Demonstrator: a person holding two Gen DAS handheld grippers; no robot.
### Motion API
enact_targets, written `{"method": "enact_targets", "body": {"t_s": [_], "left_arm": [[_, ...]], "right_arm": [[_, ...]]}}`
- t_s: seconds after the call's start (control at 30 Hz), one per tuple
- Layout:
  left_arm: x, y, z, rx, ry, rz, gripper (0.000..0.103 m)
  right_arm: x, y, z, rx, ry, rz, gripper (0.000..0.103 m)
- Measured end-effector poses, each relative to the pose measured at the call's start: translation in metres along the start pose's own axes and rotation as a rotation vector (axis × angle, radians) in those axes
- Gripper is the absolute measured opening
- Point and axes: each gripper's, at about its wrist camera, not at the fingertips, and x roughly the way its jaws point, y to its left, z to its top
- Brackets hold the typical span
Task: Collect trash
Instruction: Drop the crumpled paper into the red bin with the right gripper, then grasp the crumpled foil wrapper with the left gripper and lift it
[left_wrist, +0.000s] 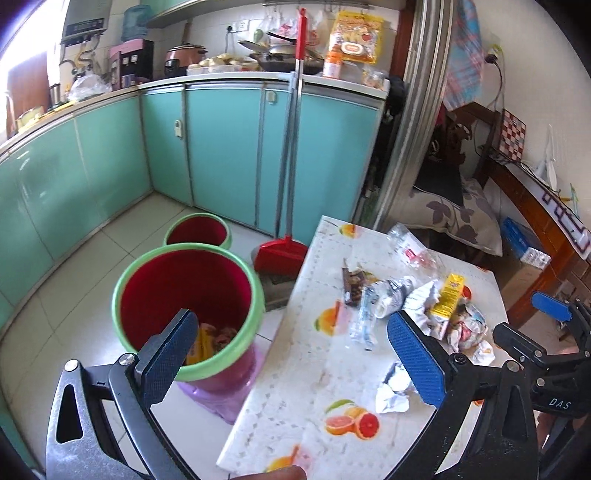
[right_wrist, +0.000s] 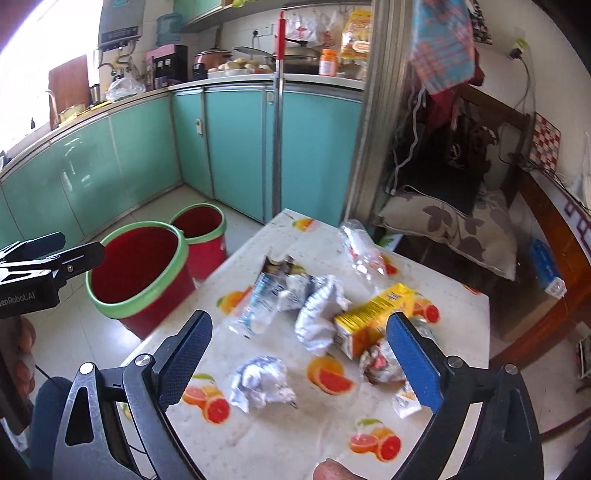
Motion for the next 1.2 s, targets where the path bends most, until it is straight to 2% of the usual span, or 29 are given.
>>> {"method": "enact_targets", "body": {"t_s": [0.1,0.2,0.37,0.6,0.83,0.87,0.93,0.97,1.03,1.1,1.2], "left_arm": [[0.013,-0.034,-0.007,0.043,0.049,-0.051,0.103],[0.028,-0.069,-0.018,0.095,0.097,-0.084,0.103],[0.065,-0.109,-0.043,0.115,0.21,-0.132,0.103],[0.11,-0.14,-0.071,0.159,0.326,-0.101,0.103],[0.145,-0.152,-0.09,0.176,0.42,-0.042,0.102],[0.148,-0.153,-0.091,0.179,0.428,-0.042,0.098],[0.153,-0.152,-0.093,0.184,0.447,-0.027,0.081],[0.155,-0.152,-0.094,0.185,0.458,-0.022,0.068],[0.156,-0.152,-0.095,0.18,0.466,-0.04,0.062],[0.153,-0.153,-0.094,0.194,0.466,-0.055,0.047],[0.146,-0.15,-0.09,0.202,0.453,-0.059,0.043]], "right_arm": [[-0.008,-0.036,-0.017,0.049,0.013,-0.047,0.097],[-0.014,-0.066,-0.033,0.088,0.026,-0.081,0.102],[-0.026,-0.106,-0.05,0.135,0.035,-0.127,0.102],[-0.038,-0.151,-0.069,0.182,0.051,-0.184,0.102],[-0.036,-0.181,-0.091,0.233,0.094,-0.209,0.102],[-0.034,-0.183,-0.094,0.235,0.101,-0.212,0.102],[-0.03,-0.185,-0.098,0.239,0.114,-0.21,0.102],[-0.028,-0.186,-0.099,0.24,0.12,-0.206,0.102],[-0.021,-0.185,-0.102,0.236,0.129,-0.2,0.102],[-0.014,-0.182,-0.102,0.231,0.135,-0.184,0.102],[0.0,-0.174,-0.098,0.212,0.14,-0.152,0.102]]}}
